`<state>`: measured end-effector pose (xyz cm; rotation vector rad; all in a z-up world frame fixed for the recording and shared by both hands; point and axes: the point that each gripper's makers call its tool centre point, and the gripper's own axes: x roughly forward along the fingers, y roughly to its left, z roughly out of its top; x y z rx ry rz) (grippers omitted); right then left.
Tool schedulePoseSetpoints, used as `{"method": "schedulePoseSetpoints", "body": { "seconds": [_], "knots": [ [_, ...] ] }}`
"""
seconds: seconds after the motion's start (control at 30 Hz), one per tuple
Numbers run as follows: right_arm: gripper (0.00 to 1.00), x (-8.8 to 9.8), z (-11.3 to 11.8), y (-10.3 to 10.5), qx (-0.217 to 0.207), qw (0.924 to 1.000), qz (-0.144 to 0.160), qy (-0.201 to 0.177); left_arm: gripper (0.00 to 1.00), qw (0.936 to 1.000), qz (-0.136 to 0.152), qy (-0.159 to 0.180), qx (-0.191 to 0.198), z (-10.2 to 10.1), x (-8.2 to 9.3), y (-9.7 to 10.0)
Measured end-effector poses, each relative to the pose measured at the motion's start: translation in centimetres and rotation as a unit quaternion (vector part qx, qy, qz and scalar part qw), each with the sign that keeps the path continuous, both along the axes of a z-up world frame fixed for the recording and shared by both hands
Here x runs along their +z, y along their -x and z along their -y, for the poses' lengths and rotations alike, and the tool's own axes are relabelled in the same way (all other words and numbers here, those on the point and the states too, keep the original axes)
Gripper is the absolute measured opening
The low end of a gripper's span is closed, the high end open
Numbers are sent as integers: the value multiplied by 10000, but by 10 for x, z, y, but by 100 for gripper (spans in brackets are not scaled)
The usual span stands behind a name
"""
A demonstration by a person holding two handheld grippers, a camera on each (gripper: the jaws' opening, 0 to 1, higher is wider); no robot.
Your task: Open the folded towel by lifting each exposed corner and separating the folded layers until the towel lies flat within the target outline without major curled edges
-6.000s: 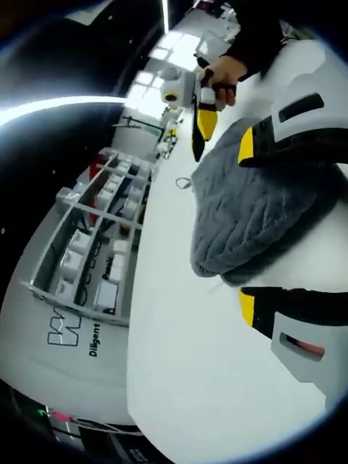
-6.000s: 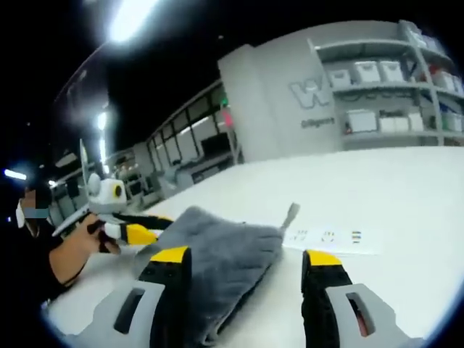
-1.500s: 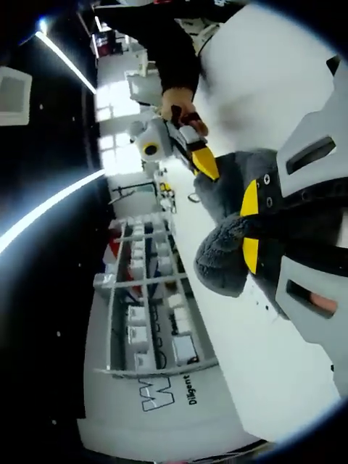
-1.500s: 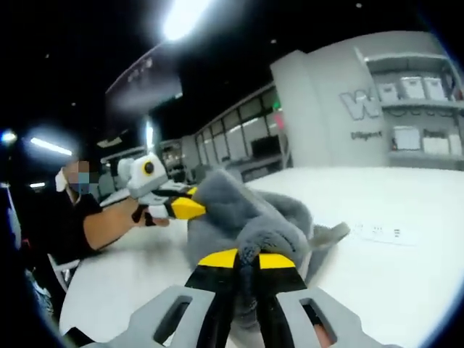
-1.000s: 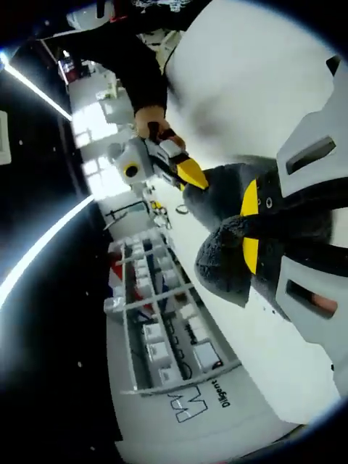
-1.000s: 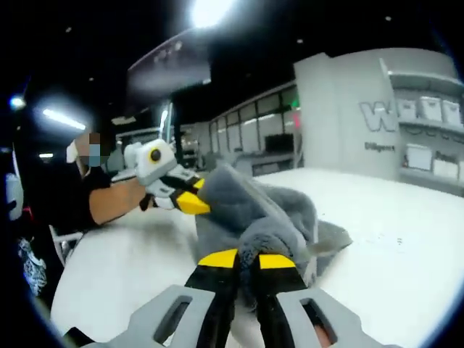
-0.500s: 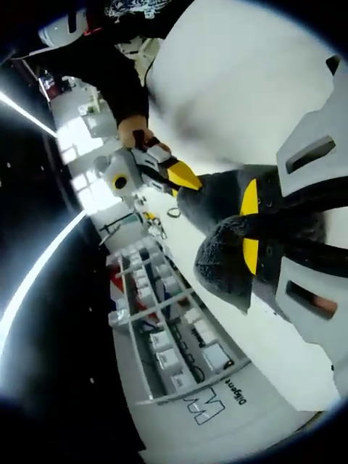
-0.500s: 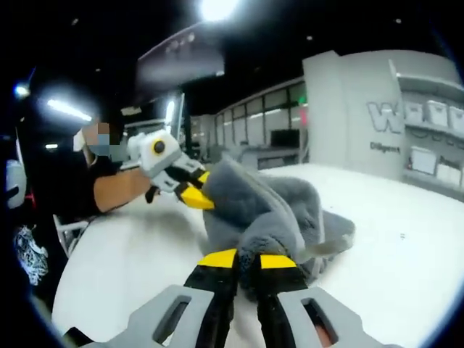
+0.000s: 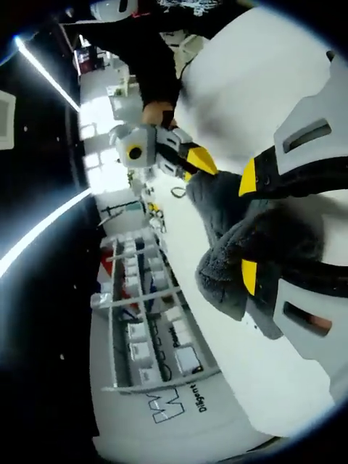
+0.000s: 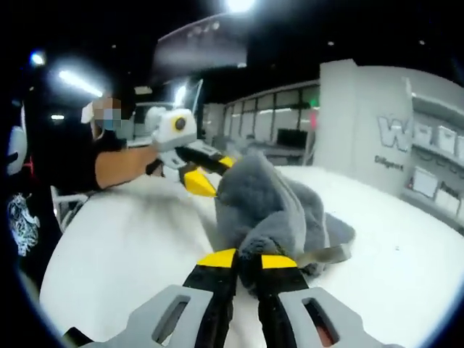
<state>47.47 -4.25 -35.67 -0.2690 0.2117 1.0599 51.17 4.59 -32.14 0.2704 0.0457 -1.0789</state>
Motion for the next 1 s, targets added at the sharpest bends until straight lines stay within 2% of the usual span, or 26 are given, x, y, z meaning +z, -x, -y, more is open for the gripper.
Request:
{"method": "schedulePoseSetpoints", "body": {
  "seconds": [0.07, 0.1, 0.17, 0.2, 0.23, 0.57, 0.7, 0.83, 1.0],
  "knots": [
    [4, -3, 0, 2, 23, 10000, 37, 56, 24, 10000, 13, 17, 83, 0, -1, -3],
    [4, -5, -1, 4, 34, 10000, 41, 83, 17, 9999, 39, -2, 100, 0, -2, -3],
    [4, -7, -1, 8, 60, 9998, 70, 162, 10, 9999, 90, -42, 60, 0, -4, 0],
    [4, -7, 0, 10, 72, 9998, 88, 191, 9, 9995, 301, -90, -16, 2, -2, 2],
    [4, -7, 0, 11, 85, 9997, 92, 207, 8, 9992, 363, -148, -66, 2, -3, 5],
    [11, -16, -1, 26, 321, 9989, -8, 356, 7, 9931, 707, -716, -604, 7, -19, 35],
    [12, -21, 0, 35, 438, 9980, -66, 460, 7, 9860, 811, -1103, -954, 12, -33, 51],
    [14, -26, 2, 42, 536, 9971, -177, 519, 7, 9821, 796, -1323, -1077, 14, -42, 58],
    [17, -31, 6, 50, 608, 9959, -234, 632, 7, 9817, 656, -1395, -1117, 12, -46, 62]
  ]
}}
